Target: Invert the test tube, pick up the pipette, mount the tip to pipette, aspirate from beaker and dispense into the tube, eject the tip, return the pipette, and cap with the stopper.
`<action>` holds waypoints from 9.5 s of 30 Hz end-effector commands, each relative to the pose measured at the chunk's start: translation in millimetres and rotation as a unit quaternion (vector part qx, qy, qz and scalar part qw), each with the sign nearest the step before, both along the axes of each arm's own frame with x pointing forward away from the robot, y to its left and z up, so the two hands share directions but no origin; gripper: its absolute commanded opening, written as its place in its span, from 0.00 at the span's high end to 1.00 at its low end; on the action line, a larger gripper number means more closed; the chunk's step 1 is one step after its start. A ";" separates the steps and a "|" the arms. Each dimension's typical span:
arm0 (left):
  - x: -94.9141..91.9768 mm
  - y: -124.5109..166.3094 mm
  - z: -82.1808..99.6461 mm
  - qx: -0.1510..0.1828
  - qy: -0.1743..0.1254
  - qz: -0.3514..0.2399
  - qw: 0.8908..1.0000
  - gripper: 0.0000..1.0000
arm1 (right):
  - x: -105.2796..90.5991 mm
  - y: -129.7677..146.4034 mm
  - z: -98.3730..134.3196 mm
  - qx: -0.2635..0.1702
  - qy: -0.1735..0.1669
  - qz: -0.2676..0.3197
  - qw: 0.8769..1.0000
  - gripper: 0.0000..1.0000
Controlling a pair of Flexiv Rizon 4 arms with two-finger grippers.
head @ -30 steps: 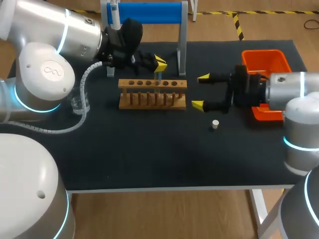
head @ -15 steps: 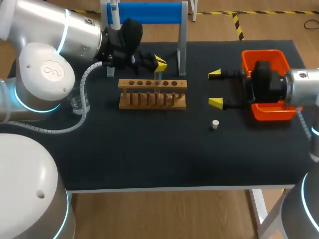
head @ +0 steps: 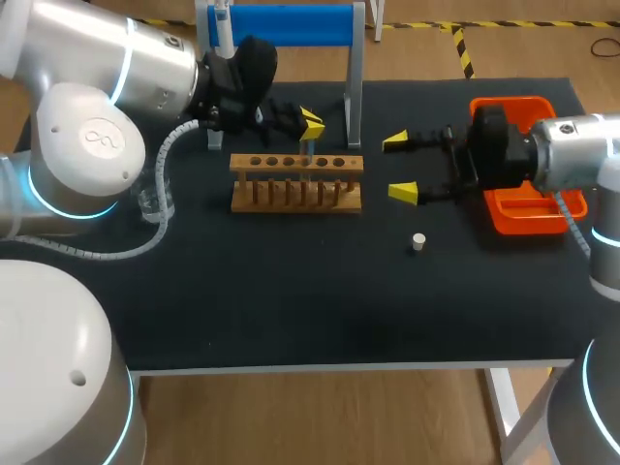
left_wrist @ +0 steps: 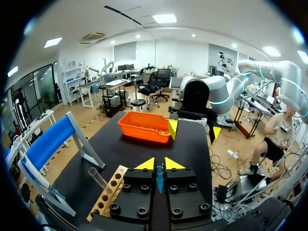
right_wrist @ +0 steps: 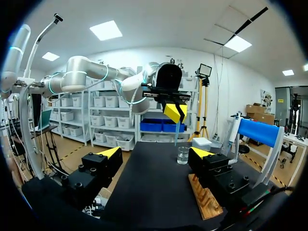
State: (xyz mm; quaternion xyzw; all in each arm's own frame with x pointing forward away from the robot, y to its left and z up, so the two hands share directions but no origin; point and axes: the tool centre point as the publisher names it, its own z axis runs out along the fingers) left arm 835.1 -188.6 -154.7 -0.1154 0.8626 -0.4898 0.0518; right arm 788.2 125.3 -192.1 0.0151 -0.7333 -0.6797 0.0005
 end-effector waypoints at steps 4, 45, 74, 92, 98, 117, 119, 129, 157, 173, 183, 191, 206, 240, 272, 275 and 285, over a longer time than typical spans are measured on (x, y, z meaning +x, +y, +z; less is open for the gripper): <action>0.5 0.0 1.2 0.003 0.002 -0.001 1.000 1.00 | 6.6 22.1 -1.5 -0.002 0.004 0.009 1.000 0.15; 0.5 0.0 1.2 0.003 0.002 -0.001 1.000 1.00 | 47.4 92.4 -1.8 0.021 0.015 0.032 0.999 0.40; 0.5 0.0 1.2 0.003 0.002 -0.001 1.000 1.00 | 41.7 108.1 1.5 0.032 0.020 0.044 0.998 0.55; 0.5 0.0 1.2 0.003 0.002 -0.001 1.000 1.00 | 36.6 109.4 2.9 0.032 0.020 0.048 0.998 0.89; 0.5 0.0 1.2 0.003 0.002 -0.001 1.000 1.00 | 35.7 108.2 3.2 0.033 0.020 0.047 0.998 1.00; 0.5 0.0 1.2 0.003 0.002 -0.001 1.000 0.00 | 16.7 72.7 -5.8 0.032 0.025 0.045 0.998 1.00; 0.5 0.0 1.2 0.003 0.002 -0.001 1.000 0.00 | 10.5 59.2 -9.3 0.030 0.027 0.045 0.998 1.00; 0.5 0.0 1.2 0.003 0.002 -0.001 1.000 0.00 | -14.2 -4.6 -21.5 0.030 0.034 0.044 0.998 1.00; 0.5 0.0 1.2 0.003 0.002 -0.001 1.000 0.00 | -23.4 -114.0 -58.1 0.038 0.051 0.000 0.998 1.00; 0.5 0.0 1.2 0.003 0.002 -0.001 1.000 0.00 | -28.2 -117.0 -66.6 0.028 0.064 0.007 0.998 1.00; 0.5 0.0 1.2 0.003 0.002 -0.001 1.000 0.00 | -28.2 -117.0 -66.6 0.028 0.064 0.007 0.998 1.00; 27.5 59.4 -10.8 0.022 0.008 0.059 0.998 0.00 | -28.2 -117.0 -66.6 0.028 0.064 0.007 0.998 1.00; 91.6 138.9 -27.0 0.039 -0.005 0.193 0.980 0.00 | -28.2 -117.0 -66.6 0.028 0.064 0.007 0.998 1.00; 199.6 176.2 -49.5 0.057 -0.045 0.473 0.878 0.00 | -28.2 -117.0 -66.6 0.028 0.064 0.007 0.998 1.00; 254.9 164.6 -41.2 -0.008 -0.072 0.567 0.821 0.00 | -28.2 -117.0 -66.6 0.028 0.064 0.007 0.998 1.00; 258.9 162.4 -41.5 -0.017 -0.069 0.569 0.819 0.00 | -28.2 -117.0 -66.6 0.028 0.064 0.007 0.998 1.00; 268.9 152.5 -39.4 -0.036 -0.067 0.568 0.819 0.00 | -28.2 -117.0 -66.6 0.028 0.064 0.007 0.998 1.00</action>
